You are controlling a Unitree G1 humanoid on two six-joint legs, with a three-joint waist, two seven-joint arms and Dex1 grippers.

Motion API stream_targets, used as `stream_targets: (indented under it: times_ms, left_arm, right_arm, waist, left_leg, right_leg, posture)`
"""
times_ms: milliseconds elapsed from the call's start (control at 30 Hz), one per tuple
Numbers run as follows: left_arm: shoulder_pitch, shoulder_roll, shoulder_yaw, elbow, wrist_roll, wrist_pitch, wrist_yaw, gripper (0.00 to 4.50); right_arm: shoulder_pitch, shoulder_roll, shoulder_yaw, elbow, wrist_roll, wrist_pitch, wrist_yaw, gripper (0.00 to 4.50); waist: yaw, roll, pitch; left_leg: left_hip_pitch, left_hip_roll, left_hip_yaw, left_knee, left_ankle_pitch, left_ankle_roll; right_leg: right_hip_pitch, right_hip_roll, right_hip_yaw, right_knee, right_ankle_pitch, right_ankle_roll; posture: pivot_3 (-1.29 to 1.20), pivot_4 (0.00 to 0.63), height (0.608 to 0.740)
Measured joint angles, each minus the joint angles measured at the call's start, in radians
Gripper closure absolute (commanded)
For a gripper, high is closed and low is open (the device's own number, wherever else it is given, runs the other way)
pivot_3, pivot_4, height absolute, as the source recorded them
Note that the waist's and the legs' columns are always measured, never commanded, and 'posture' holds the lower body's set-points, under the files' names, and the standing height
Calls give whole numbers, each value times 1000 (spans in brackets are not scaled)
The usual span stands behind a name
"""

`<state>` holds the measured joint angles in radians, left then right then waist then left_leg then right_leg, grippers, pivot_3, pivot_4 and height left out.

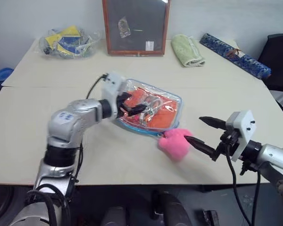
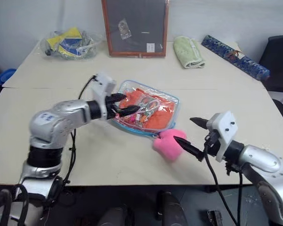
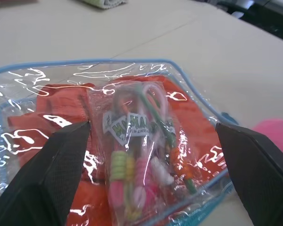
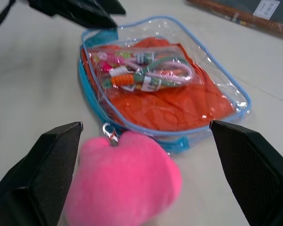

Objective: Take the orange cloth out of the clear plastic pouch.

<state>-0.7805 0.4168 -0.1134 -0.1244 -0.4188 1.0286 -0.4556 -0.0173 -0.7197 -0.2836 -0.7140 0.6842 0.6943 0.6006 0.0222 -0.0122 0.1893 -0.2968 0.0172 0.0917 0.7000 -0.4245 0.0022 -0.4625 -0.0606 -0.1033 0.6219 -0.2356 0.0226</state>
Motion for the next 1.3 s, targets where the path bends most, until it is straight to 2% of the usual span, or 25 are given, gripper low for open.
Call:
stream_targets:
  times_ms: [200,333,467,767,833,933,1000,1067,1200,1300]
  left_arm:
    - [-85,-100,-124,291,150,-121,29,14]
    - [-120,-136,-144,384,210,-198,27,14]
    - [-124,-152,-143,413,234,-232,17,793]
    - [-88,-153,-128,352,247,-200,-5,3546]
    - [-83,-153,-111,331,243,-177,-4,3803]
    - [-82,-146,-42,319,222,-149,10,3803]
    - [-83,-112,30,299,210,-134,27,3803]
    - [-84,-34,118,287,203,-121,48,3803]
    - [22,239,285,296,232,-140,57,3803]
    - [122,331,354,333,248,-181,59,3803]
  right_arm:
    - [7,23,27,-35,-3,4,-59,0]
    - [18,25,27,-42,-3,3,-75,0]
    - [32,25,27,-51,-3,3,-85,0]
    - [40,26,39,-66,-3,2,-92,0]
    - [36,26,44,-65,-3,2,-87,0]
    - [8,22,58,-60,-3,-1,-62,0]
    - [-17,21,78,-52,-2,-8,-39,0]
    - [-45,21,96,-33,6,-11,-10,0]
    - [-108,21,137,-4,31,-13,53,0]
    - [-148,20,162,12,58,-12,90,0]
  waist:
    - [3,0,0]
    - [4,0,0]
    - [3,0,0]
    - [3,0,0]
    - [2,0,0]
    - [-2,0,0]
    - [-5,0,0]
    - [-13,0,0]
    - [-35,0,0]
    - [-18,0,0]
  left_leg:
    - [-1,-1,0,1,1,1]
    - [-1,0,-1,0,1,1]
    - [-1,0,-1,1,1,1]
    - [0,0,-1,1,1,1]
    - [0,0,-1,1,1,1]
    - [0,1,-1,1,1,1]
    - [0,1,-1,0,1,1]
    - [0,2,-1,0,1,1]
    - [3,4,-2,-1,1,-1]
    - [1,3,-4,0,1,-1]
  right_leg:
    - [0,0,-1,0,0,0]
    - [0,-1,-1,0,0,0]
    - [0,-1,-1,0,0,0]
    - [0,-1,-1,0,0,0]
    - [0,-1,-1,0,0,0]
    - [0,-1,-1,0,0,0]
    - [-1,0,-1,0,0,0]
    - [-1,0,-1,1,0,-1]
    - [-2,1,-4,4,-1,-3]
    - [-3,-1,-6,2,-1,-3]
  posture:
    - [0,150,740]
    - [0,150,740]
    - [0,150,740]
    - [0,150,740]
    - [0,150,740]
    - [0,150,740]
    - [0,150,740]
    - [0,150,740]
    - [0,150,740]
    - [0,150,740]
